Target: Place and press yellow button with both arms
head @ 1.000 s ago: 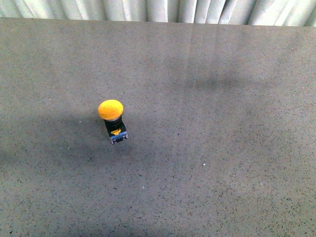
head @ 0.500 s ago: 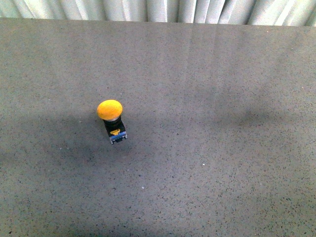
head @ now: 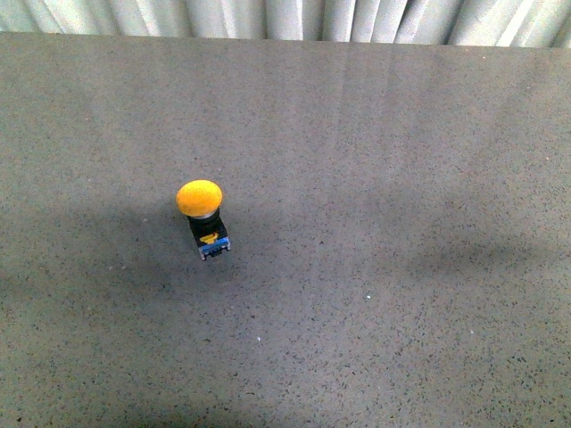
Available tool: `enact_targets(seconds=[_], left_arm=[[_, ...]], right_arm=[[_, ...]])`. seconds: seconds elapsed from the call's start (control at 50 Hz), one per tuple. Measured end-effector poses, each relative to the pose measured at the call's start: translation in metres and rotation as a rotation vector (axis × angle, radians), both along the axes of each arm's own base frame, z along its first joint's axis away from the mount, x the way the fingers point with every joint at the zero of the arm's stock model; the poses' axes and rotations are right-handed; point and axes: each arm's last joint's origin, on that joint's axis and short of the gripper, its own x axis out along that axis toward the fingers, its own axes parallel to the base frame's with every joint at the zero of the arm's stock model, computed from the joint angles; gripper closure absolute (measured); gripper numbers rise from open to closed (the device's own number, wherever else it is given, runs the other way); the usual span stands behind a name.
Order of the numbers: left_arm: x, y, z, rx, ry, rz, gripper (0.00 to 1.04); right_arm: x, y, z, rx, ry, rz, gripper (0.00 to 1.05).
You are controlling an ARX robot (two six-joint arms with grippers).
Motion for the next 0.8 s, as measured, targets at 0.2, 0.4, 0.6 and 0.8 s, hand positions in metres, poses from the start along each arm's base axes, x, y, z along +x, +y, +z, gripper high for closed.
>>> enact_targets(seconds=[0.2, 0.4, 0.6, 0.8], left_arm=[[0.000, 0.000, 0.000, 0.000, 0.000, 0.000, 1.03], [0.000, 0.000, 0.000, 0.000, 0.000, 0.000, 1.03], [0.000, 0.000, 0.000, 0.000, 0.000, 0.000, 1.03], [0.000, 0.000, 0.000, 0.000, 0.000, 0.000, 1.03]], right_arm=[[-0.009, 0.000, 0.003, 0.000, -0.009, 0.000, 1.03], [-0.015, 0.000, 0.004, 0.000, -0.013, 0.000, 1.03], [-0.022, 0.000, 0.005, 0.000, -0.017, 0.000, 1.03], [-0.026, 0.000, 0.005, 0.000, -0.016, 0.000, 1.03]])
